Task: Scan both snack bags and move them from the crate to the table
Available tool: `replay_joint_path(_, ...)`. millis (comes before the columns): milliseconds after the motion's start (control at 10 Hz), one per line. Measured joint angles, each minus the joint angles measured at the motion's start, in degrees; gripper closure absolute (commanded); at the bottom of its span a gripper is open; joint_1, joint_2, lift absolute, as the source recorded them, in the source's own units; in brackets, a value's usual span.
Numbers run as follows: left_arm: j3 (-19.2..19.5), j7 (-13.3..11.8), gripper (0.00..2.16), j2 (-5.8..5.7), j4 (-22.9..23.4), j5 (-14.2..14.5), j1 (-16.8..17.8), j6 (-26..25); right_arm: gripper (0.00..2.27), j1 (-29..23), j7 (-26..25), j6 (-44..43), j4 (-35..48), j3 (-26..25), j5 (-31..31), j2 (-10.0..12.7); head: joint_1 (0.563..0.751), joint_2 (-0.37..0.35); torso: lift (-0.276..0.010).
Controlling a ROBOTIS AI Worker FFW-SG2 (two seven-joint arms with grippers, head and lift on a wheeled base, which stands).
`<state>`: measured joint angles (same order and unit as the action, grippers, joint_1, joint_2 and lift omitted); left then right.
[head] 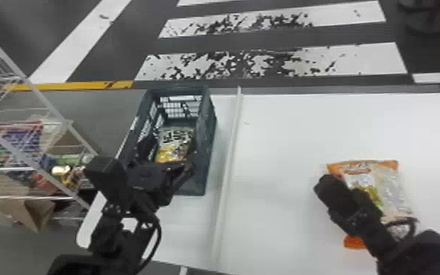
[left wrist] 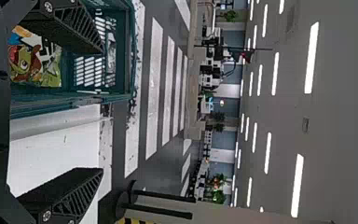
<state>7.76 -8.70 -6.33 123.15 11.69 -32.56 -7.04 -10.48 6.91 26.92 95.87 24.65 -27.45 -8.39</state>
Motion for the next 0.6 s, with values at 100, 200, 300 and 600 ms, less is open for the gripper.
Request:
replay_joint_path(100, -0.1, 0.0, 0.1, 0.0, 0.0, 0.0, 0.1, -0.1, 2.25, -0.4, 0.3, -0.3, 0.1, -0.4, 0.0, -0.3, 0.695, 0.224, -0.088)
replay_joint_path(200, -0.1, 0.0, 0.1, -0.06, -0.2, 0.0, 0.2, -0.1, 2.25, -0.7, 0.3, -0.5, 0.2, -0.8, 0.1, -0.6, 0.695, 0.217, -0.088)
replay_joint_path(300, -0.3, 0.0, 0.1, -0.19, -0.4, 0.0, 0.4, -0.1, 2.25, -1.1, 0.3, -0.6, 0.5, -1.2, 0.1, -0.6, 0.695, 0.212, -0.088)
replay_joint_path(600, -0.5, 0.0, 0.1, -0.57, -0.6, 0.3, 0.8, -0.2, 2.25, -1.2, 0.4, -0.4, 0.6, -2.0, 0.1, -0.8, 0.695, 0.199, -0.088)
